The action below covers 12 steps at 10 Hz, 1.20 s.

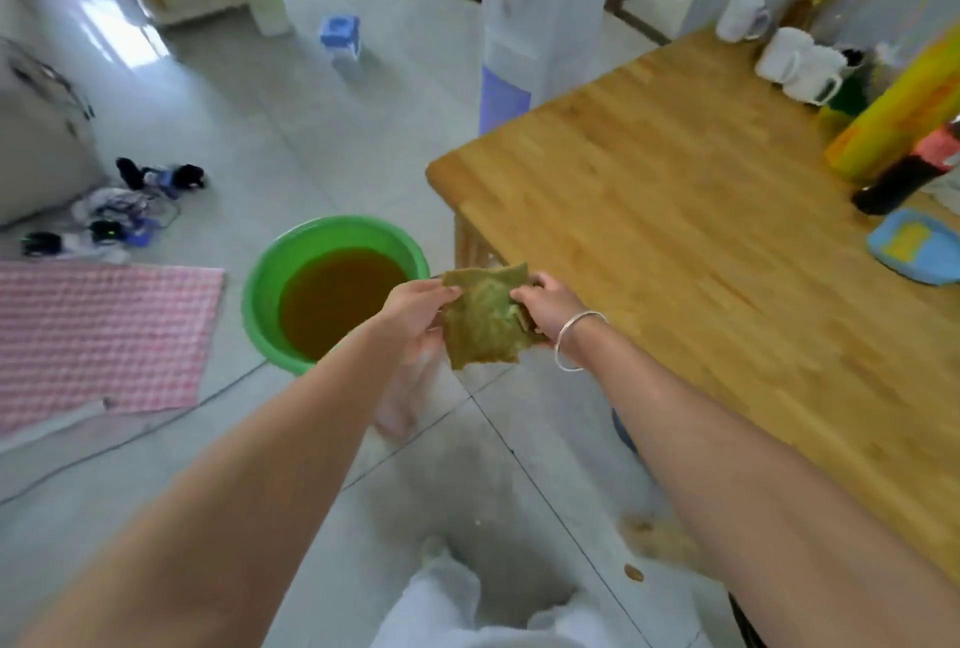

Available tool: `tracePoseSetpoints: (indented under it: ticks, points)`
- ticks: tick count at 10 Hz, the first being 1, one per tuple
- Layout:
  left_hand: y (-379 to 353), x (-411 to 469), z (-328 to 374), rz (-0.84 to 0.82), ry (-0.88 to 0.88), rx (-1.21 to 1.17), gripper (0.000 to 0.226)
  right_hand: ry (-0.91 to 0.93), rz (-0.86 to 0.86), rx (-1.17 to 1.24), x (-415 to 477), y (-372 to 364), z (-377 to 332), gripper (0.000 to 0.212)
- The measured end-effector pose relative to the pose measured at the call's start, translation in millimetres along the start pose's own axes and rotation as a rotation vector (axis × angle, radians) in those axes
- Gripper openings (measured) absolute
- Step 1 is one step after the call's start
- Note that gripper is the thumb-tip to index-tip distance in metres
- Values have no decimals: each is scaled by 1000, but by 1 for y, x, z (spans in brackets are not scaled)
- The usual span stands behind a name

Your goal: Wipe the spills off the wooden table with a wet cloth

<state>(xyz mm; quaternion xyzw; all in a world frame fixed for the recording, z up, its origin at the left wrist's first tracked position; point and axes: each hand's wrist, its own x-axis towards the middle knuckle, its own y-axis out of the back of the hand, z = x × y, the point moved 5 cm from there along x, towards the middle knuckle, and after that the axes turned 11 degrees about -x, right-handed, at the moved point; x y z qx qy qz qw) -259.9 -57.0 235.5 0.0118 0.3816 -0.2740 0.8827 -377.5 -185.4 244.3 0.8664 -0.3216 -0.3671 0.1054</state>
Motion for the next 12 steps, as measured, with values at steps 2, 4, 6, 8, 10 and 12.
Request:
tracePoseSetpoints:
  ticks: [2, 4, 6, 8, 10, 12]
  points:
    - [100, 41, 14, 229, 1, -35, 17, 115, -86, -227, 51, -103, -45, 29]
    - [146, 102, 21, 343, 33, 48, 13, 122, -163, -350, 114, -156, -62, 29]
    - [170, 177, 20, 372, 51, 210, 14, 92, -229, -423, 188, -198, -73, 20]
    - [199, 245, -1, 412, 153, 319, 9, 39, -246, -559, 254, -244, -47, 24]
    - [216, 304, -18, 426, 122, 483, 14, -35, -186, -635, 298, -277, -13, 25]
    - [215, 313, -12, 376, 35, 845, 45, -51, -56, -681, 302, -280, -8, 45]
